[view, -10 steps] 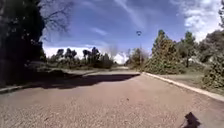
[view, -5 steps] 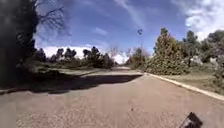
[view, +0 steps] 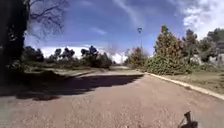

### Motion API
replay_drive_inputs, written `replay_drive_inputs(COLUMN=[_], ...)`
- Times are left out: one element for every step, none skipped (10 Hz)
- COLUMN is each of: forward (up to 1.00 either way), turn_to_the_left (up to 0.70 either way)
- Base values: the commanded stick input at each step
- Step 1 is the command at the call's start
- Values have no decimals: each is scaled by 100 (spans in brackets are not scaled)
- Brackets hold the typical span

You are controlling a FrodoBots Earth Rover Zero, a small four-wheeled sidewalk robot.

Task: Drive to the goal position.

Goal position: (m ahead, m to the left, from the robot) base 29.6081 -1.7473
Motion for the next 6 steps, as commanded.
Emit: replay_drive_inputs(forward=[100,100,100,100,100,100], turn_to_the_left=[-39,-40,0,0,0,0])
